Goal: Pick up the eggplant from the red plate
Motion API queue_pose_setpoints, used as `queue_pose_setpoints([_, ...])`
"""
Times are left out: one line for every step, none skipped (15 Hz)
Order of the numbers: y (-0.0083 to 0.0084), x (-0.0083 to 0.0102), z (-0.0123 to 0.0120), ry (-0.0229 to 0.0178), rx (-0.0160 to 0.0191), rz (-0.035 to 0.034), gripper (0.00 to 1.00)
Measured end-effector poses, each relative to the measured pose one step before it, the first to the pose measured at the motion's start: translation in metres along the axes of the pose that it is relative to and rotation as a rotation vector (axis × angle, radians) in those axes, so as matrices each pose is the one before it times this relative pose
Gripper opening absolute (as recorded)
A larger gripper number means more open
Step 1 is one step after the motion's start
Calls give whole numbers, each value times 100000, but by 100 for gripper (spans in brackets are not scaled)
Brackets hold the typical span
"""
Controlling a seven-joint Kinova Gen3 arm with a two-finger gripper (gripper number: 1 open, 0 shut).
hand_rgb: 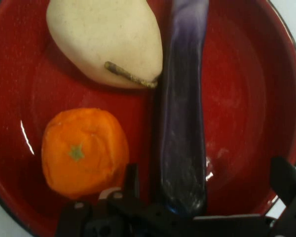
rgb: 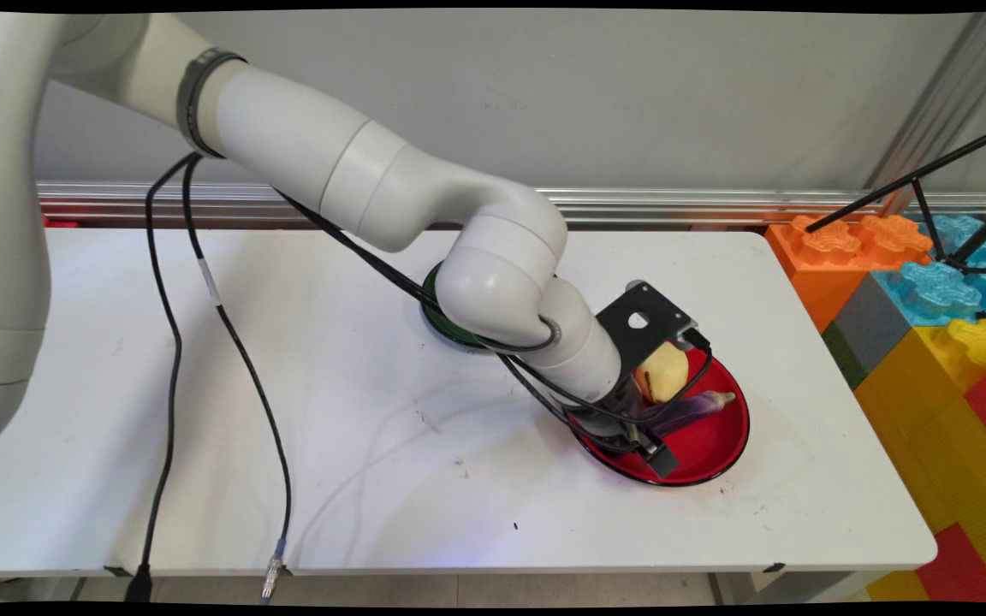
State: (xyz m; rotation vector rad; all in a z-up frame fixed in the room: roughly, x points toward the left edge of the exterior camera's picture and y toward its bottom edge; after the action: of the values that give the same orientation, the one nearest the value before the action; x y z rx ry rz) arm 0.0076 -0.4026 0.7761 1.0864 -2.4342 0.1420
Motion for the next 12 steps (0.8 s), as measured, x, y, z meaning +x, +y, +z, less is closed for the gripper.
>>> queue_pose_setpoints([-4,-4,242,406,22,-21,100])
queue_pose_setpoints([-11,5,152,292,25,-15,100])
queue_pose_setpoints([-14,7,226,430,44,-39,100])
queue_pose_setpoints([-1,13,122,294,-8,-31,100])
queue_pose_setpoints([-9,16,180,431,11,-21,100])
queue_pose_setpoints([7,24,182,511,-37,-40,100])
queue_pose_setpoints([20,21,154,465,-62,-25,100])
queue_pose_setpoints([16,9,121,351,-58,-37,100])
queue_pose_setpoints([27,1,116,355,-99,-38,100])
queue_pose_setpoints([35,-11,96,294,-97,18,100])
queue_pose_setpoints([21,-6,70,252,-71,-2,100])
queue_pose_setpoints([16,-13,46,120,-20,9,100])
